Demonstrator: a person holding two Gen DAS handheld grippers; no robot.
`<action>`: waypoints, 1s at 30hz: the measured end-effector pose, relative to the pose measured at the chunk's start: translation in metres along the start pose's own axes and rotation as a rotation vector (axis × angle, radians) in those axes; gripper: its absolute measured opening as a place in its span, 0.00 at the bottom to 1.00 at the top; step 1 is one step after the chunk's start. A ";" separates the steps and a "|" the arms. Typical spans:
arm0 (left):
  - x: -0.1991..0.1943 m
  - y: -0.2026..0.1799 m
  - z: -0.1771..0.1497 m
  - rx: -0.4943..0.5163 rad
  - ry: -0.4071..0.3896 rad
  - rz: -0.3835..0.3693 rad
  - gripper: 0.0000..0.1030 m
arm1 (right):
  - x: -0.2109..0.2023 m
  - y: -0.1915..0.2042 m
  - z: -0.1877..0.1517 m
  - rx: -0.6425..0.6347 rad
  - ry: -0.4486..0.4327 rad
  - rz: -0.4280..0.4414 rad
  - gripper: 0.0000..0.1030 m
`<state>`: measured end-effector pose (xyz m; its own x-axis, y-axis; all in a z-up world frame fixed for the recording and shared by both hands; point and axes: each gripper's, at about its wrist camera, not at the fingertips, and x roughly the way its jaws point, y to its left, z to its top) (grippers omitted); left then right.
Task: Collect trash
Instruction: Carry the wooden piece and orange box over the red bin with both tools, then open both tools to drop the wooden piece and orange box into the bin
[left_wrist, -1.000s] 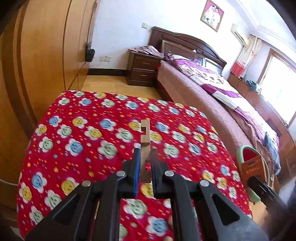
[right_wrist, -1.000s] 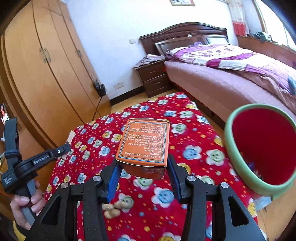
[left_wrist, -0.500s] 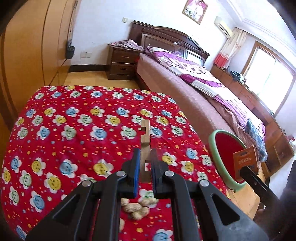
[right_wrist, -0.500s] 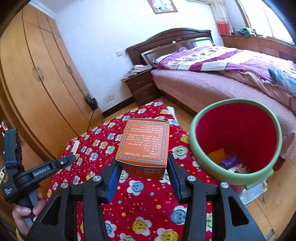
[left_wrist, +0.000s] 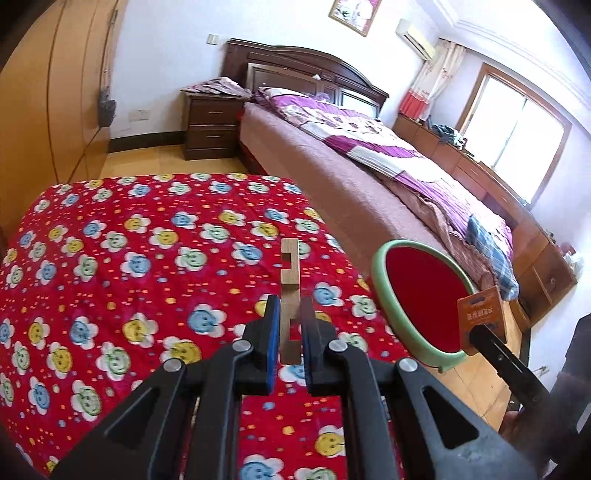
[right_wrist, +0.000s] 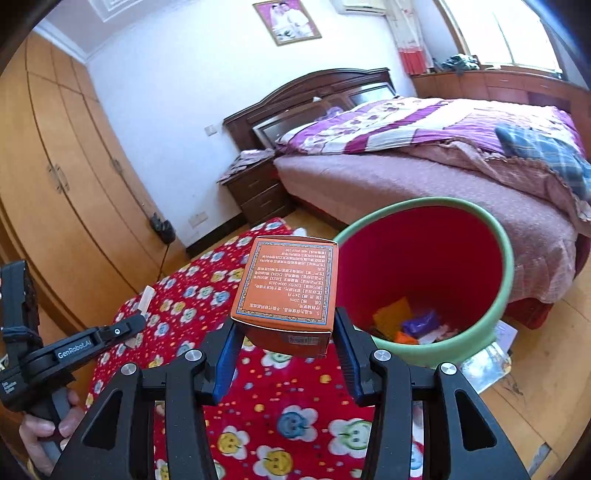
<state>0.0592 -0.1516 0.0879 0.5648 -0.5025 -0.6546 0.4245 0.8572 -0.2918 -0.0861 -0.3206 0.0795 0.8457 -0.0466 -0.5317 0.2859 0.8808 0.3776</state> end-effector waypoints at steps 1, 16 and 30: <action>0.002 -0.004 0.000 0.007 0.001 -0.005 0.09 | -0.001 -0.004 0.000 0.007 -0.003 -0.005 0.47; 0.043 -0.069 0.000 0.119 0.035 -0.100 0.09 | -0.001 -0.056 0.003 0.103 -0.022 -0.092 0.47; 0.113 -0.135 -0.005 0.219 0.131 -0.211 0.09 | 0.009 -0.102 0.001 0.164 0.000 -0.167 0.47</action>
<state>0.0624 -0.3232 0.0498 0.3581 -0.6357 -0.6839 0.6729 0.6835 -0.2830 -0.1070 -0.4115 0.0373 0.7805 -0.1852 -0.5971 0.4914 0.7722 0.4029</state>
